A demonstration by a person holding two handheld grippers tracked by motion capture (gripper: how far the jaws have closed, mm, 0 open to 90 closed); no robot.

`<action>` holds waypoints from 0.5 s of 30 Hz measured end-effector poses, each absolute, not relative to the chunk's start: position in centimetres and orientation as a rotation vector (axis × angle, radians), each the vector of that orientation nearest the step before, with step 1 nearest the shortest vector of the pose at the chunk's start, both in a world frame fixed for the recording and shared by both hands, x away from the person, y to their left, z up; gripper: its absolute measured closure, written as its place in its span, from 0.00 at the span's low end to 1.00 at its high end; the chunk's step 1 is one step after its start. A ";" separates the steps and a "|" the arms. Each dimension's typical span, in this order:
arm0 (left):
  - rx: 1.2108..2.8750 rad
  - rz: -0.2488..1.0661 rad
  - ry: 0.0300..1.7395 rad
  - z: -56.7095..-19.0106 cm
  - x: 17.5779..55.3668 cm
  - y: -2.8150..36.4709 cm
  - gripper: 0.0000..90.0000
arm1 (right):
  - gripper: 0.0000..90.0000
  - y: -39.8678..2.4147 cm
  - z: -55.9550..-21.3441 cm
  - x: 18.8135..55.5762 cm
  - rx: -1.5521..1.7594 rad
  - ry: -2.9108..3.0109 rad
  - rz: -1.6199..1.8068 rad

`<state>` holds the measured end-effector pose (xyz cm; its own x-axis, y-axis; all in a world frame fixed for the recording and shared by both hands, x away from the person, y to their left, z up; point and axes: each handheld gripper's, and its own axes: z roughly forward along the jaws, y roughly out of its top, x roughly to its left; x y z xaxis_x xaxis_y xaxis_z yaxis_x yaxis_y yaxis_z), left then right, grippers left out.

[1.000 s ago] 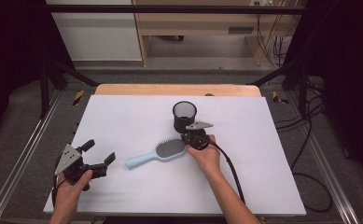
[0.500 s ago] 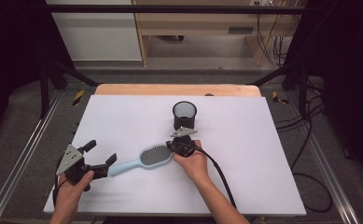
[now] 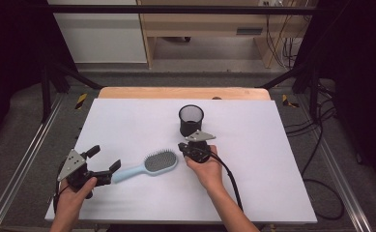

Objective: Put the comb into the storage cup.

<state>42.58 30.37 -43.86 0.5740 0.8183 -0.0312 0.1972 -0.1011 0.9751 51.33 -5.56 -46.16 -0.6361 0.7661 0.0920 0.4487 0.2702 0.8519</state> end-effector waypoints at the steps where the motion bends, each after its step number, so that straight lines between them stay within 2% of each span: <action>1: 1.634 0.651 0.868 -43.8 42.6 30.3 0.03 | 0.91 -6.1 -45.9 51.1 1.116 2.191 1.324; 3: 1.661 0.646 0.865 -43.6 42.7 30.0 0.03 | 0.83 -7.2 -45.4 50.6 1.107 2.160 1.352; 4: 1.676 0.637 0.866 -43.6 42.8 29.7 0.03 | 0.69 -8.6 -44.9 50.0 1.117 2.118 1.379; 5: 1.696 0.623 0.866 -43.6 42.8 29.5 0.03 | 0.69 -8.6 -44.9 50.0 1.117 2.118 1.379; 6: 1.715 0.611 0.863 -43.5 42.9 29.3 0.03 | 0.54 -10.1 -44.5 49.5 1.147 2.096 1.387; 9: 1.781 0.590 0.851 -43.7 43.1 28.4 0.03 | 0.36 -12.9 -44.0 48.6 1.168 2.054 1.392; 15: 1.894 0.556 0.816 -43.9 43.6 26.7 0.03 | 0.17 -17.4 -43.6 46.7 1.175 1.971 1.376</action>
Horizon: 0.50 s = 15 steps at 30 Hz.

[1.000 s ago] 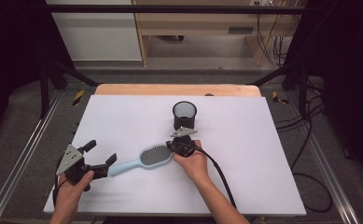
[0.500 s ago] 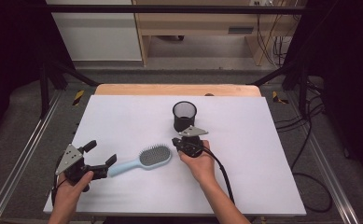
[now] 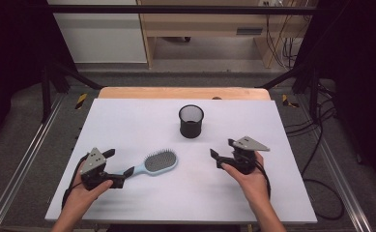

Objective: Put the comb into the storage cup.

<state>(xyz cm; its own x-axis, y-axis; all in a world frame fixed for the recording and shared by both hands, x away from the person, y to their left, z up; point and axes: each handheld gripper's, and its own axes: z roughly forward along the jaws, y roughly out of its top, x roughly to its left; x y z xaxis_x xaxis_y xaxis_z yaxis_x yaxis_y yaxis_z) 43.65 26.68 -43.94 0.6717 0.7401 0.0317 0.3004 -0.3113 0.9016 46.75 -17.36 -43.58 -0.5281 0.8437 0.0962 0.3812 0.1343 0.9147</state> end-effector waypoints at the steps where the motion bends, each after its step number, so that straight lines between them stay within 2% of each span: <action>1: 1.917 0.550 0.806 -43.9 43.8 26.4 0.03 | 0.13 -18.2 -43.5 46.4 1.184 1.959 1.366; 3: 1.965 0.535 0.783 -43.8 44.1 26.0 0.03 | 0.08 -19.7 -43.4 45.6 1.185 1.949 1.367; 8: 2.108 0.506 0.732 -43.5 45.3 25.0 0.04 | 0.07 -22.0 -44.1 43.7 1.136 1.879 1.390; 15: 2.282 0.426 0.684 -44.8 46.9 24.0 0.15 | 0.09 -22.3 -44.6 43.4 1.135 1.881 1.390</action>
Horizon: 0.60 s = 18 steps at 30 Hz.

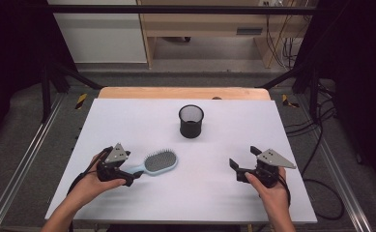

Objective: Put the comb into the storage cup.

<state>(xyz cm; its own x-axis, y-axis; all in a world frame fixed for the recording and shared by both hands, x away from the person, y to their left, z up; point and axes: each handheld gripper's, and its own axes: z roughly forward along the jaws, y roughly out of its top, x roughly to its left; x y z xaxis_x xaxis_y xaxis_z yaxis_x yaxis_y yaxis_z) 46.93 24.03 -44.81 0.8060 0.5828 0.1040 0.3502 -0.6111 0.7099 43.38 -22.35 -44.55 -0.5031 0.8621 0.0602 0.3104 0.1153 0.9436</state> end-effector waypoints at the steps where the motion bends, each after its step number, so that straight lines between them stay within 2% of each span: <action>1: 2.308 0.422 0.672 -45.1 47.1 24.0 0.18 | 0.09 -22.4 -44.7 43.4 1.137 1.889 1.384; 5: 2.375 0.397 0.654 -46.0 47.6 24.0 0.28 | 0.09 -22.6 -45.0 43.5 1.153 1.891 1.376; 18: 2.388 0.289 0.639 -46.4 48.2 23.9 0.55 | 0.10 -22.9 -45.4 43.7 1.172 1.898 1.362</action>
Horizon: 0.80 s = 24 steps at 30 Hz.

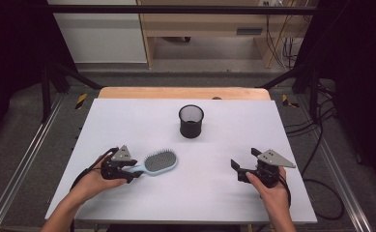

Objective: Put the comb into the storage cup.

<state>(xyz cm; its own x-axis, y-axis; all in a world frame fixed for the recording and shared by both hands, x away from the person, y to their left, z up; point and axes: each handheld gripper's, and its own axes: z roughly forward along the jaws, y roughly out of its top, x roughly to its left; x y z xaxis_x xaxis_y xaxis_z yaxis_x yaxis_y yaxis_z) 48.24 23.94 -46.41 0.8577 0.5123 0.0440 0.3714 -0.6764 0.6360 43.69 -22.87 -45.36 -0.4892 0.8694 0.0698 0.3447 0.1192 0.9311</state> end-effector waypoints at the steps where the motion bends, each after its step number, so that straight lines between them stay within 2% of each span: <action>1: 2.400 0.288 0.627 -46.5 48.2 23.7 0.56 | 0.11 -22.9 -45.4 43.7 1.174 1.898 1.362; 7: 2.424 0.284 0.602 -46.6 48.4 23.1 0.63 | 0.11 -23.0 -45.5 43.7 1.174 1.903 1.356; 11: 2.441 0.275 0.599 -46.5 48.5 23.0 0.65 | 0.11 -23.0 -45.5 43.8 1.179 1.907 1.352; 17: 2.430 0.253 0.642 -46.5 48.2 22.7 0.75 | 0.11 -23.0 -45.6 43.8 1.179 1.913 1.345; 24: 2.420 0.291 0.663 -46.6 47.7 22.6 0.77 | 0.12 -22.9 -45.7 43.8 1.183 1.920 1.341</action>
<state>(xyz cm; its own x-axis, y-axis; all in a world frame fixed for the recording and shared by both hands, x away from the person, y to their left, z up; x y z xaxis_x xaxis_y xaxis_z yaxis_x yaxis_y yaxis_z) 47.73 22.59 -46.61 0.8508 0.5232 0.0489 0.3902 -0.6913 0.6081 43.83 -22.88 -45.65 -0.4889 0.8697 0.0685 0.3641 0.1321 0.9219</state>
